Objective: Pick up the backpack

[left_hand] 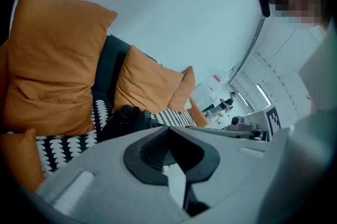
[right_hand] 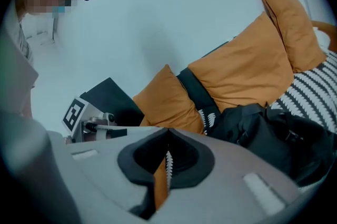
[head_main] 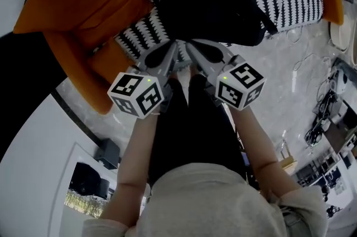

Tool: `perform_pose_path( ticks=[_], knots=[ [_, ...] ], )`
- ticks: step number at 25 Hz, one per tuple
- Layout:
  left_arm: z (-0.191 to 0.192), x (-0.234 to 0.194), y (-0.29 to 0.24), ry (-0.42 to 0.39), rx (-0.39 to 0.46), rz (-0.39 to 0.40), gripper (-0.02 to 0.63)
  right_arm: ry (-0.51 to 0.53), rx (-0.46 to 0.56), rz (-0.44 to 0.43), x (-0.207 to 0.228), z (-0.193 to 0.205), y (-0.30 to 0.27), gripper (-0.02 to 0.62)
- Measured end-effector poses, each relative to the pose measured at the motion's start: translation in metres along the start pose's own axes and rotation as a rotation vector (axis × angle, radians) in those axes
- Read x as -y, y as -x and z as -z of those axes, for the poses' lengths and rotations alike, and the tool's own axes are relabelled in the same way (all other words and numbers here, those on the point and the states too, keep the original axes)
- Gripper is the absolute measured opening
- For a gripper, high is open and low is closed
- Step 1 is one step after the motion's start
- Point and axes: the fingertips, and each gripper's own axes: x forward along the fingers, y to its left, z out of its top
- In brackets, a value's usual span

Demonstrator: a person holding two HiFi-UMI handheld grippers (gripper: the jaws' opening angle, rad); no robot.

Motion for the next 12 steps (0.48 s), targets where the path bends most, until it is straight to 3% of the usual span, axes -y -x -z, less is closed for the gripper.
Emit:
perform_pose_path(
  ticks=[7,12],
  knots=[
    [0.007,-0.019,-0.023,0.031,0.007,-0.008,0.008,-0.009,-0.023,0.094,0.036,0.009,-0.012,0.003],
    [0.006,-0.038,-0.031,0.047,0.015,-0.013,0.008,0.017,-0.036,0.103,0.048,0.014,-0.022,0.003]
  ],
)
